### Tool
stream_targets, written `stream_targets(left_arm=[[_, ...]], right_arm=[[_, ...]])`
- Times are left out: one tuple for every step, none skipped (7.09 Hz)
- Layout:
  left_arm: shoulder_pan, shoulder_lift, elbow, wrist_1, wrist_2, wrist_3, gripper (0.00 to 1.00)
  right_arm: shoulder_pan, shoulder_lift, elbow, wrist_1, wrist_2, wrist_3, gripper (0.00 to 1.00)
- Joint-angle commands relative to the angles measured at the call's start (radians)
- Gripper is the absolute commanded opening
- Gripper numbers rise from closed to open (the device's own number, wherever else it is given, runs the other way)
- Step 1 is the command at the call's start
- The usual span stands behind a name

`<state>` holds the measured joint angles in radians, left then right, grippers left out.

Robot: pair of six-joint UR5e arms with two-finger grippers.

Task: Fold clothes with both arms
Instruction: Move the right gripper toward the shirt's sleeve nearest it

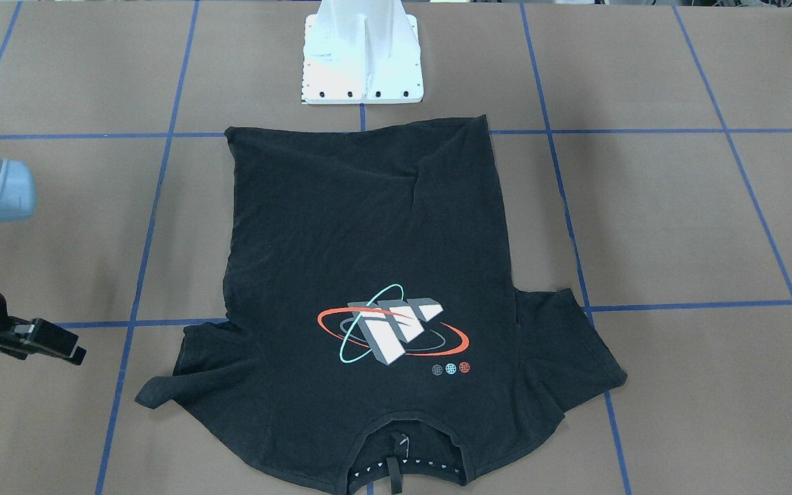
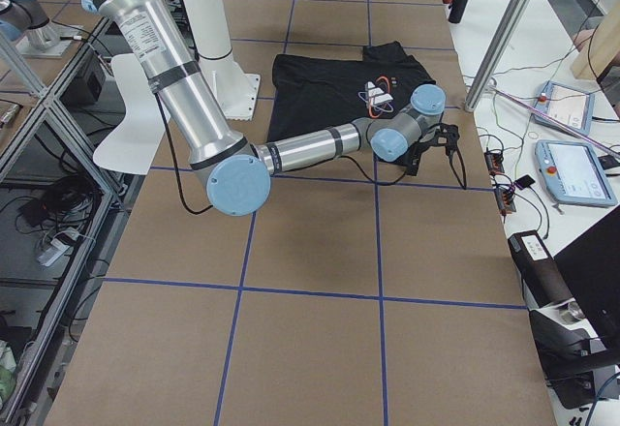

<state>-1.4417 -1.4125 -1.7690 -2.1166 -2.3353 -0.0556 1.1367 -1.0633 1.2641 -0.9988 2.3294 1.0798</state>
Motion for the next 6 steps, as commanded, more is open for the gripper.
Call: stream_targets(left_arm=[[0.0,0.001,-0.001,-0.017,0.001,-0.001,1.0],[0.0,0.003,-0.007,-0.019,-0.001,-0.003,1.0],[0.0,0.004,-0.007,-0.019,0.001,-0.003,1.0],[0.0,0.004,-0.007,-0.019,-0.001,-0.003,1.0],[0.0,0.004,-0.007,-0.019,-0.001,-0.004,1.0],[0.001,0.006,-0.007,-0.019,-0.002,-0.004,1.0]], right_arm=[[-0.041,0.032,-0.14,0.284,-0.071,0.298,0.97],[-0.107,0.042,-0.146,0.285,-0.181,0.34,0.97],[-0.123,0.061,-0.158,0.281,-0.214,0.341,0.93],[-0.135,0.063,-0.182,0.281,-0.219,0.336,0.92],[-0.138,0.1,-0.222,0.279,-0.22,0.333,0.9],[-0.149,0.103,-0.236,0.279,-0.24,0.33,0.84]])
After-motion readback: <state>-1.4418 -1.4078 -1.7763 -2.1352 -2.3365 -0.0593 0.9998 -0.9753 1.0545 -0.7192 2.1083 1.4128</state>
